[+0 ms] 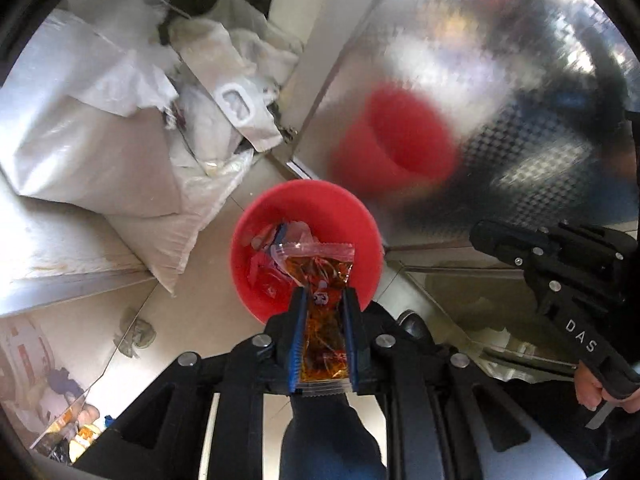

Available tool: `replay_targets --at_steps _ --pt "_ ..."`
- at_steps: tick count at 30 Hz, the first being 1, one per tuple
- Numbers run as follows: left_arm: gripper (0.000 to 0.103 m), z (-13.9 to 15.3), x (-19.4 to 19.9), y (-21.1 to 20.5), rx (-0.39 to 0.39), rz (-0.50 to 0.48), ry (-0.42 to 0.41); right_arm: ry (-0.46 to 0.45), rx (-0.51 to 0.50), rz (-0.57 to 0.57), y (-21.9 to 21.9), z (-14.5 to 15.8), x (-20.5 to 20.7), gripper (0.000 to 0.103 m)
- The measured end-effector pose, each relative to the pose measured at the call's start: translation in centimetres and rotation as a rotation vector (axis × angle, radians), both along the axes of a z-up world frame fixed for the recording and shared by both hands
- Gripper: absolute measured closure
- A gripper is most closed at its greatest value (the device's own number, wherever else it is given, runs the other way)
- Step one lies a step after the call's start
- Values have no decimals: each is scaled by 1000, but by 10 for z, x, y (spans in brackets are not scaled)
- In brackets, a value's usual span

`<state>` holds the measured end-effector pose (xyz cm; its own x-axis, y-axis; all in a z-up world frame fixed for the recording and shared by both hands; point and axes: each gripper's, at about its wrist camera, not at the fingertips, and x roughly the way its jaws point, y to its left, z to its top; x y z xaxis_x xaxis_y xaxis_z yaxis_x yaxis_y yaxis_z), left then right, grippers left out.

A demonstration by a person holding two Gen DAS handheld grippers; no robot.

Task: Collect trash
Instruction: 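Open the left gripper to drop the sauce packet into the bin, then raise both tools back up to the counter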

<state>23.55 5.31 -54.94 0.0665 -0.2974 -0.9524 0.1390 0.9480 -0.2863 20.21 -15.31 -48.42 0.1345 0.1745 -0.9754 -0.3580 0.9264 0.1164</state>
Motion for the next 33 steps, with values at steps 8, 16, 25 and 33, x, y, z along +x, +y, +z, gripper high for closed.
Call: replay_targets --at_steps 8,16,25,33 --pt "64 -20 0 -8 -6 -23 13 23 -12 -28 -6 -20 -4 102" --pt "22 7 -2 -6 1 -17 -33 10 -11 -12 -7 -5 -8 102" --pt "21 87 -18 12 22 45 -70 -7 -34 30 6 53 -15 102" --pt "18 199 -41 32 61 90 -147 -89 3 93 26 150 -30 102"
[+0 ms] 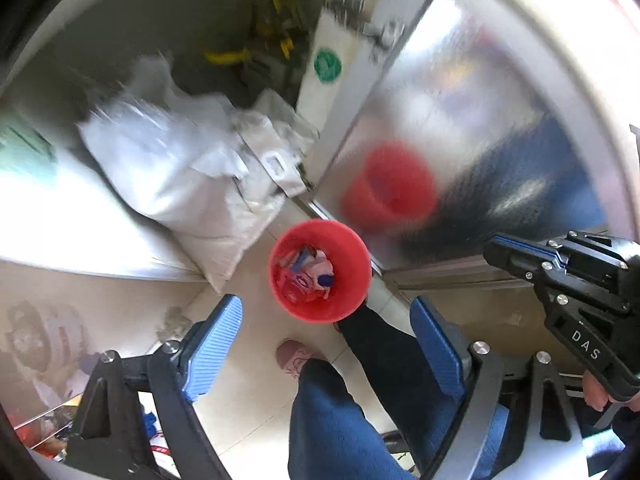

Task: Collect trash
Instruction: 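Raise both tools back up to the counter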

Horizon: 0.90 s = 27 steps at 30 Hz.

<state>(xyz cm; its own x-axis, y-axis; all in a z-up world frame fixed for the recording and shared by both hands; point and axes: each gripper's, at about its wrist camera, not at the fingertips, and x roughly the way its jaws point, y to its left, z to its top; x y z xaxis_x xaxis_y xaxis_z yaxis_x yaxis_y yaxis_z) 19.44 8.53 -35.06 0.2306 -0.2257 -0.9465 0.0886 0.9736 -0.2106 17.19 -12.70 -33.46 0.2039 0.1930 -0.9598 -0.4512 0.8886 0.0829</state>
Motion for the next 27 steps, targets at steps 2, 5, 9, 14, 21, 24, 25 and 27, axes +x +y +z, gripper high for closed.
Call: replay_targets --at_steps 2,5,9,14,21,24,25,27 --pt "18 32 -2 2 -3 13 -36 -15 7 5 3 26 -3 102" --pt "18 75 3 5 -50 35 -70 -53 28 2 8 69 -3 102" --pt "18 121 18 2 -40 27 -137 -100 46 -26 10 117 7 102" --pt "18 169 47 -10 -22 3 -214 -196 26 -46 5 165 26 70" --pt "18 216 103 -47 14 -84 -296 -261 32 -115 -24 207 62 41" --pt "18 228 129 -67 18 -118 -306 -277 28 -154 -42 221 81 36" --pt "18 230 138 -73 15 -126 -306 -285 26 -166 -48 226 89 34" --pt "18 235 153 -84 17 -145 -313 -305 14 -189 -58 233 102 29"
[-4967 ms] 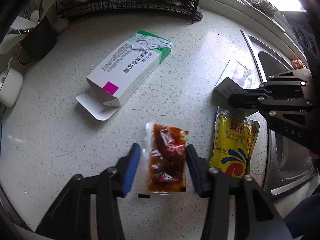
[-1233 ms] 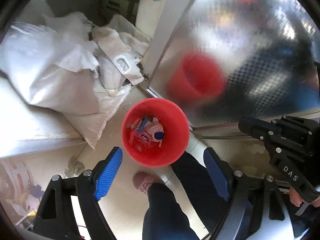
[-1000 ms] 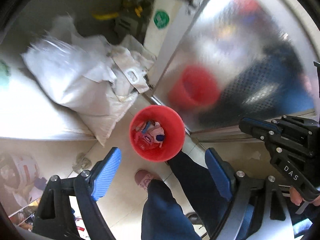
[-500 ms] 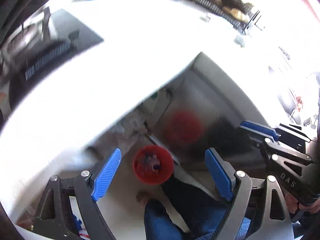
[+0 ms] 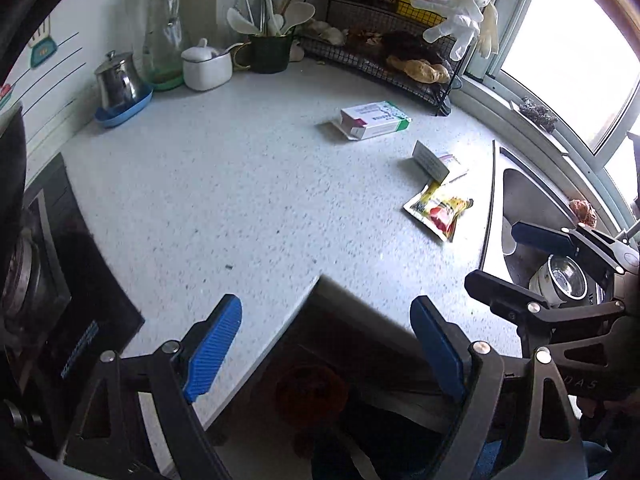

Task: Collect trash
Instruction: 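Raise both tools back up to the counter, then close the left gripper on the white-and-green medicine box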

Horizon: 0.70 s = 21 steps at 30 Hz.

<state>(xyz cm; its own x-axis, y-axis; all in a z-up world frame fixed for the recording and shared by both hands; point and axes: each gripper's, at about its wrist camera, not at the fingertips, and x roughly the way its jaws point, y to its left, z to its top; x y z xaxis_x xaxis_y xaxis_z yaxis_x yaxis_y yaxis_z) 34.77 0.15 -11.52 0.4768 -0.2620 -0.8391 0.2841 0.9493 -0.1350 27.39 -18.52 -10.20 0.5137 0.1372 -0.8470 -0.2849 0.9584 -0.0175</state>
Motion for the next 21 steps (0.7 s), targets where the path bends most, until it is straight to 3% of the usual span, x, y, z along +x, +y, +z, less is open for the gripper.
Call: replay_targets --at_steps 4,12,21 --pt "18 9 35 -26 20 -30 -5 -15 -7 -41 -13 6 29 27" --pt "18 15 101 -61 67 -78 -4 -18 -44 -115 -43 9 84 8" --pt "18 13 166 -85 118 -70 19 24 -42 -77 -62 5 150 3"
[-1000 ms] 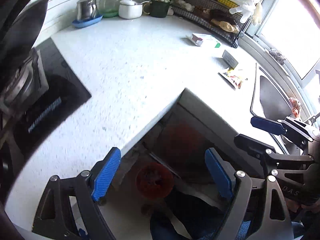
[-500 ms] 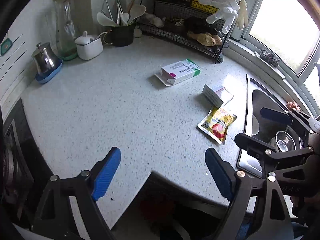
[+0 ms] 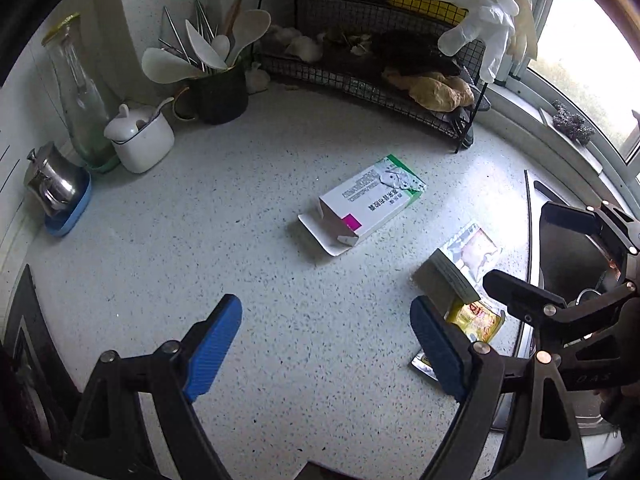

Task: Collect trash
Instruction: 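Close the left gripper on the white-and-green medicine box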

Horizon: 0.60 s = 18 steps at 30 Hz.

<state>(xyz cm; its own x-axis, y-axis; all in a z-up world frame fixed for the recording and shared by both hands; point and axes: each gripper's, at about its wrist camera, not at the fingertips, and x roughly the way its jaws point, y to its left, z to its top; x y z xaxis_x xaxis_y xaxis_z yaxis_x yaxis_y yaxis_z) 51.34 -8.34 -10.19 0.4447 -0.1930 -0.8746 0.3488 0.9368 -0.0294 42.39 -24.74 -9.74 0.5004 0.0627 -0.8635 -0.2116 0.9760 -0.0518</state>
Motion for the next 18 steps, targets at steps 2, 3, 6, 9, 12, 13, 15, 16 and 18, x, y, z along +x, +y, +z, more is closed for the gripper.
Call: replay_targets --at_steps 2,3,6,9,12,13,15,16,18 --pt "18 -4 18 -4 16 -35 20 10 -11 12 0 -2 16 3" --pt "18 -7 26 -7 19 -63 35 15 -17 13 0 -4 23 3" --pt "18 -15 56 -20 56 -143 67 34 -9 -10 -4 -9 39 3" --pt "18 -23 77 -36 99 -220 71 62 -8 -64 -15 -19 49 3" --pt "18 -35 94 -54 115 -307 104 96 8 -119 -28 -29 55 3" --pt "18 -40 99 -60 116 -329 112 105 16 -136 -32 -32 57 3" --pt "18 -49 108 -69 119 -354 127 118 23 -162 -40 -38 60 3" --pt "18 -55 113 -73 122 -362 137 122 21 -177 -44 -41 61 3" --pt "18 -65 119 -81 127 -383 158 129 21 -200 -52 -46 64 3"
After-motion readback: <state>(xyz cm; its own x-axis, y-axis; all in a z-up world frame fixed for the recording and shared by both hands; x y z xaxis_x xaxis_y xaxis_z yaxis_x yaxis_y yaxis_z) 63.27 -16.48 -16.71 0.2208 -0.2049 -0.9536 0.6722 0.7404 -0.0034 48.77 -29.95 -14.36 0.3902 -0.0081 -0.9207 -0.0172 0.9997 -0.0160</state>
